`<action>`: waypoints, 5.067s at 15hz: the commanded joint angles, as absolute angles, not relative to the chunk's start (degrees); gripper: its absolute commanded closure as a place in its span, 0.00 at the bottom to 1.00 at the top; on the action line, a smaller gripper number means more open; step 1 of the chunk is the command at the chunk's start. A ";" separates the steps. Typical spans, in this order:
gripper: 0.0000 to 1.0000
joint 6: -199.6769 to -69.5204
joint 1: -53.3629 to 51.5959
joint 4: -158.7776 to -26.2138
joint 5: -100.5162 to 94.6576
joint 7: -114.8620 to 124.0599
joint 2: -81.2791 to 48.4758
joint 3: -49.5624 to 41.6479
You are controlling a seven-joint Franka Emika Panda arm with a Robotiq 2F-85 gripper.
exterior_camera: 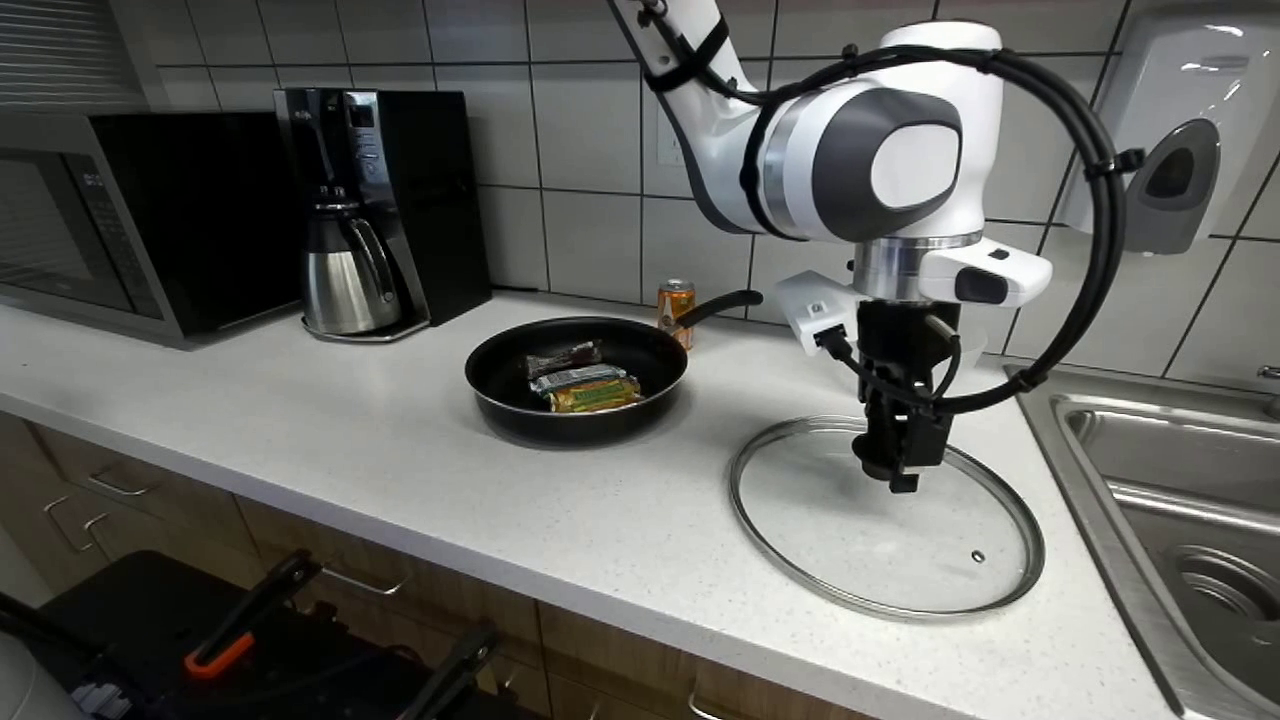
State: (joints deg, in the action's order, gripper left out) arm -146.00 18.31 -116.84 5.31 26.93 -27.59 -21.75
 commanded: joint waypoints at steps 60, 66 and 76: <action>0.61 -141.97 -0.79 -119.21 -7.04 31.37 -13.46 -15.08; 0.61 -140.94 -3.55 -119.35 -7.76 33.73 -13.17 -13.21; 0.61 -137.08 -4.87 -121.38 -7.82 33.22 -9.72 -9.81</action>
State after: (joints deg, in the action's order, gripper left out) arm -140.29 -4.94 -120.03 -5.98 31.70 -14.05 -11.10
